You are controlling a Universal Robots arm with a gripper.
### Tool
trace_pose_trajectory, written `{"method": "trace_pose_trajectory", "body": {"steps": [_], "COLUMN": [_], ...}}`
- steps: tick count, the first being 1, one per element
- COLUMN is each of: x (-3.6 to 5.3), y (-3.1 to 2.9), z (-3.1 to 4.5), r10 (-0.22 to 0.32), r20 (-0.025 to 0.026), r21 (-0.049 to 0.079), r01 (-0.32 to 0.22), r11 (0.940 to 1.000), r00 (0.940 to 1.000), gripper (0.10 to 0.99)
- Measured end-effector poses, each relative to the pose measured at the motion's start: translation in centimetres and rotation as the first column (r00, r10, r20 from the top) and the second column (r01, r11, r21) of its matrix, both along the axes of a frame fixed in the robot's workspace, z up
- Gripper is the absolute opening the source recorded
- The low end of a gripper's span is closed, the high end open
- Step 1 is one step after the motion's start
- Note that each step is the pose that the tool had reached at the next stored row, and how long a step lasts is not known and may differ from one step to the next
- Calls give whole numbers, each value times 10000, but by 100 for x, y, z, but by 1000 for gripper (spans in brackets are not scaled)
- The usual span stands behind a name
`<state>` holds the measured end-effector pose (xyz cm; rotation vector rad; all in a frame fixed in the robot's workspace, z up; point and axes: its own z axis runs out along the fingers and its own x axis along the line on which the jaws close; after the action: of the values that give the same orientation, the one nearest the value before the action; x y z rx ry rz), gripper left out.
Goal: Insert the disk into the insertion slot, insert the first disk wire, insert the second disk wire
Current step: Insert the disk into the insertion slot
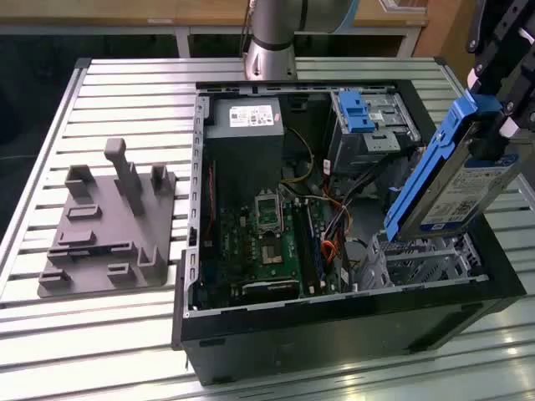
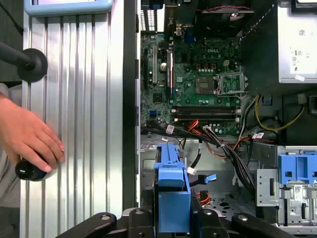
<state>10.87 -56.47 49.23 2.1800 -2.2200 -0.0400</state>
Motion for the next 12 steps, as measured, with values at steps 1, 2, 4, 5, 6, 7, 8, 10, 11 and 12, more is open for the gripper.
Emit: {"method": "trace_pose_trajectory", "body": {"steps": [1,2,4,5,6,7,8,10,11,12], "x": [0,0,0,0,0,0,0,0,0,0], "y": [0,0,0,0,0,0,0,0,0,0], "z": [0,0,0,0,0,0,0,0,0,0], "r10": [0,0,0,0,0,0,0,0,0,-1], "r20": [0,0,0,0,0,0,0,0,0,0], "r21": [0,0,1,0,0,-1,0,0,0,0], "r01": [0,0,0,0,0,0,0,0,0,1], "r11": [10000,10000,10000,10000,10000,10000,10000,10000,10000,10000], "r00": [10000,10000,10000,10000,10000,10000,10000,10000,10000,10000], "gripper": [365,365,365,365,365,365,365,365,365,365]}}
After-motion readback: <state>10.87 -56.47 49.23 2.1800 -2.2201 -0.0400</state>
